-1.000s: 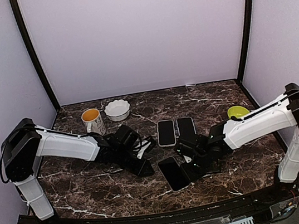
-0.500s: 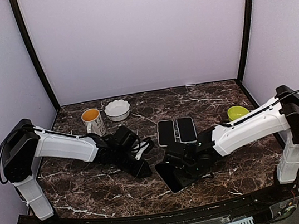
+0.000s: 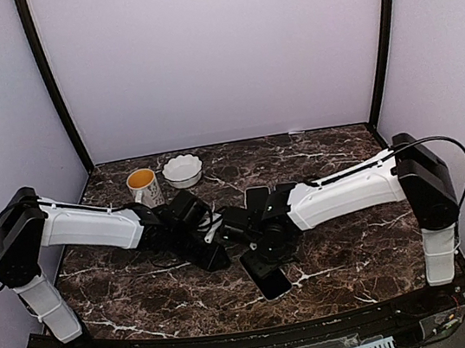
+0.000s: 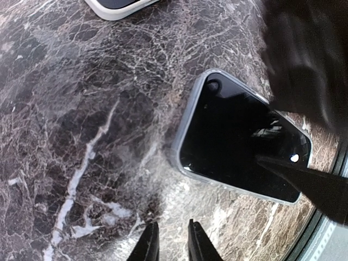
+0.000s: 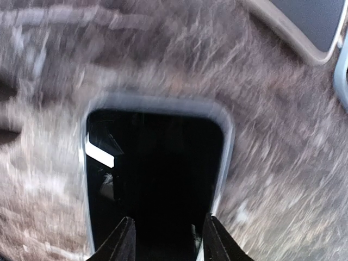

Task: Put the phone into the phone case
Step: Press the phone onto the phone case.

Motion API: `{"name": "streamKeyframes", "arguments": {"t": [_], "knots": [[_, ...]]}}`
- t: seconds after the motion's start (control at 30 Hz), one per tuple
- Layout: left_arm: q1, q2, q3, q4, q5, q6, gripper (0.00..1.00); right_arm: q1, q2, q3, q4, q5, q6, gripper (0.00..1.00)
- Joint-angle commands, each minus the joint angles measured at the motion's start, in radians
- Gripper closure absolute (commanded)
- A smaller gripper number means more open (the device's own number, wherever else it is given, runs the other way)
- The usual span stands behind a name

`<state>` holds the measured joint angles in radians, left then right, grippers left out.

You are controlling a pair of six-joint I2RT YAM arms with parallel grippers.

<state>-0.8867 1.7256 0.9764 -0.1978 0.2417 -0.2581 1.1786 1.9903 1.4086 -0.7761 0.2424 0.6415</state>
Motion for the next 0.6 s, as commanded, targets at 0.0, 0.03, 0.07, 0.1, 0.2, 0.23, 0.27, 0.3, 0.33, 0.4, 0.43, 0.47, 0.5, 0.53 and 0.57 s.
{"name": "streamKeyframes", "arguments": {"t": [0.0, 0.03, 0.07, 0.1, 0.2, 0.23, 0.27, 0.3, 0.33, 0.4, 0.43, 0.47, 0.5, 0.53, 0.57], "knots": [[0.007, -0.008, 0.002, -0.027, -0.006, -0.008, 0.83, -0.079, 0.026, 0.018, 0.070, -0.013, -0.032, 0.55], [0.007, -0.004, 0.008, -0.029, -0.006, -0.007, 0.83, -0.089, 0.028, 0.012, 0.088, -0.023, -0.031, 0.55], [0.008, 0.003, 0.011, -0.028, -0.004, -0.009, 0.83, -0.094, 0.032, 0.003, 0.103, -0.029, -0.030, 0.56], [0.007, 0.005, 0.013, -0.024, 0.000, -0.012, 0.83, -0.101, 0.036, -0.007, 0.114, -0.039, -0.029, 0.56], [0.006, 0.027, 0.013, -0.003, 0.032, -0.028, 0.83, -0.105, 0.042, -0.019, 0.110, -0.064, -0.033, 0.58], [0.006, 0.030, 0.006, 0.015, 0.056, -0.031, 0.83, -0.106, 0.029, -0.022, 0.102, -0.056, -0.033, 0.58], [0.002, 0.038, 0.003, 0.024, 0.066, -0.036, 0.83, -0.109, 0.005, -0.031, 0.102, -0.047, -0.033, 0.58], [-0.001, 0.042, 0.001, 0.033, 0.075, -0.036, 0.83, -0.120, -0.036, -0.051, 0.107, -0.044, -0.034, 0.58], [-0.006, 0.050, 0.002, 0.033, 0.075, -0.034, 0.83, -0.131, -0.072, -0.072, 0.111, -0.050, -0.034, 0.58], [-0.015, 0.063, 0.007, 0.019, 0.072, -0.030, 0.83, -0.156, -0.147, -0.119, 0.135, -0.092, -0.050, 0.55], [-0.016, 0.065, 0.012, 0.012, 0.068, -0.029, 0.83, -0.160, -0.183, -0.147, 0.152, -0.122, -0.061, 0.49], [-0.018, 0.067, 0.014, 0.007, 0.066, -0.028, 0.83, -0.160, -0.209, -0.168, 0.167, -0.155, -0.064, 0.38], [-0.019, 0.065, 0.014, 0.003, 0.060, -0.027, 0.83, -0.159, -0.227, -0.186, 0.171, -0.152, -0.044, 0.07], [-0.019, 0.060, 0.018, -0.003, 0.057, -0.025, 0.83, -0.155, -0.232, -0.195, 0.151, -0.123, -0.004, 0.02], [-0.018, 0.050, 0.019, -0.008, 0.052, -0.023, 0.83, -0.147, -0.229, -0.196, 0.123, -0.089, 0.035, 0.02]]}}
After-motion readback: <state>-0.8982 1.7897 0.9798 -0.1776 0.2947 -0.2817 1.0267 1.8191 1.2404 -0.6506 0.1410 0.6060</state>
